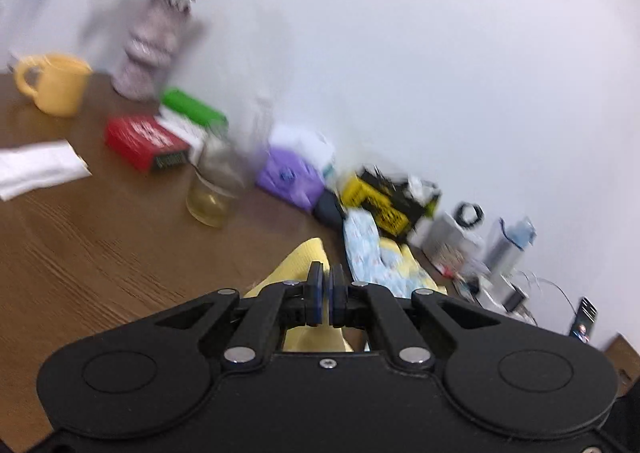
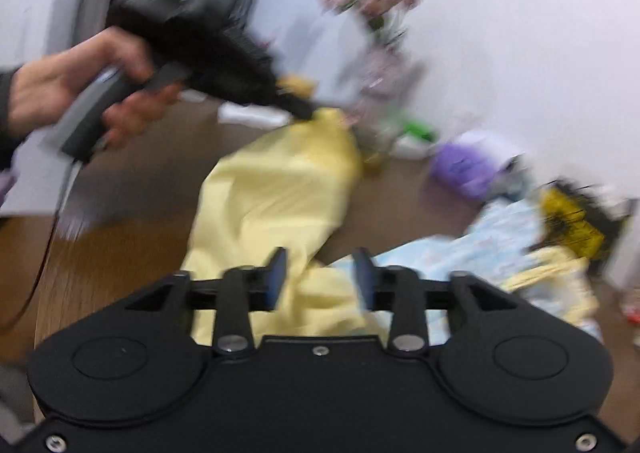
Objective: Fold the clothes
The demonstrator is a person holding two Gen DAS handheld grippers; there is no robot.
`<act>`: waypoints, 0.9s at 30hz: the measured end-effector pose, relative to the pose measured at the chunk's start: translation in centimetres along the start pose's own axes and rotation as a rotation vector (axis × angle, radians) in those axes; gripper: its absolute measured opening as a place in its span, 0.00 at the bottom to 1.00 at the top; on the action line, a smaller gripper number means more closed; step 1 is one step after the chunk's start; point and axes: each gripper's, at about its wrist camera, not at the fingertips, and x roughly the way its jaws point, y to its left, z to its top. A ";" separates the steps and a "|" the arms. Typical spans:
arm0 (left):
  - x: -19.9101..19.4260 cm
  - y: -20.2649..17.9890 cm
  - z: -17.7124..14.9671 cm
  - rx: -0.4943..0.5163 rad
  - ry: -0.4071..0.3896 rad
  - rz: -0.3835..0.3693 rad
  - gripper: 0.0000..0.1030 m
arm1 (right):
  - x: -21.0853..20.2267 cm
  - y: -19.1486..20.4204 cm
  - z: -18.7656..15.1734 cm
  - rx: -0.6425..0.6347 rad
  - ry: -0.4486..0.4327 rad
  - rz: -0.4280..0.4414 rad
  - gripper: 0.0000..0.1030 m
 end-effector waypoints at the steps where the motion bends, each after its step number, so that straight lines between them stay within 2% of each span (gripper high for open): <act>1: -0.2 -0.2 -0.2 -0.001 0.000 0.018 0.02 | -0.9 -0.6 0.4 0.027 -0.009 0.007 0.60; 3: -0.2 -0.6 -0.7 0.003 -0.013 0.045 0.02 | -1.9 -1.0 0.7 0.038 -0.007 0.013 0.60; 5: -1.1 -1.0 -0.7 -0.006 -0.065 0.029 0.02 | -2.9 -0.7 0.4 0.037 0.025 0.005 0.60; 8: -2.0 -2.7 0.3 -0.013 -0.118 -0.056 0.02 | -2.6 -0.1 -0.9 0.096 0.114 0.074 0.65; 10: -2.2 -5.1 1.1 0.006 -0.140 -0.132 0.02 | -1.8 0.5 -2.0 0.128 0.173 0.123 0.65; 12: -2.2 -7.8 2.1 0.036 -0.143 -0.197 0.02 | -1.1 1.5 -3.2 0.132 0.213 0.128 0.65; 14: -1.1 -11.3 2.7 0.083 -0.123 -0.235 0.02 | -2.0 2.0 -3.5 0.125 0.172 0.106 0.65; 17: 1.9 -17.0 2.6 0.184 -0.065 -0.251 0.03 | -4.6 0.9 -3.3 0.176 0.094 0.090 0.70; 20: 6.4 -22.0 0.4 0.348 0.025 -0.179 0.03 | -6.4 -0.3 -3.8 0.220 0.074 0.059 0.71; 22: 10.0 -23.8 -2.1 0.423 0.115 -0.136 0.03 | -7.2 -0.8 -4.8 0.251 0.077 0.055 0.71; 25: 14.1 -24.0 -6.0 0.480 0.246 -0.100 0.03 | -7.1 0.6 -6.4 0.221 0.121 0.114 0.71; 27: 15.3 -23.2 -7.6 0.470 0.301 -0.136 0.04 | -7.6 1.5 -6.7 0.187 0.127 0.116 0.71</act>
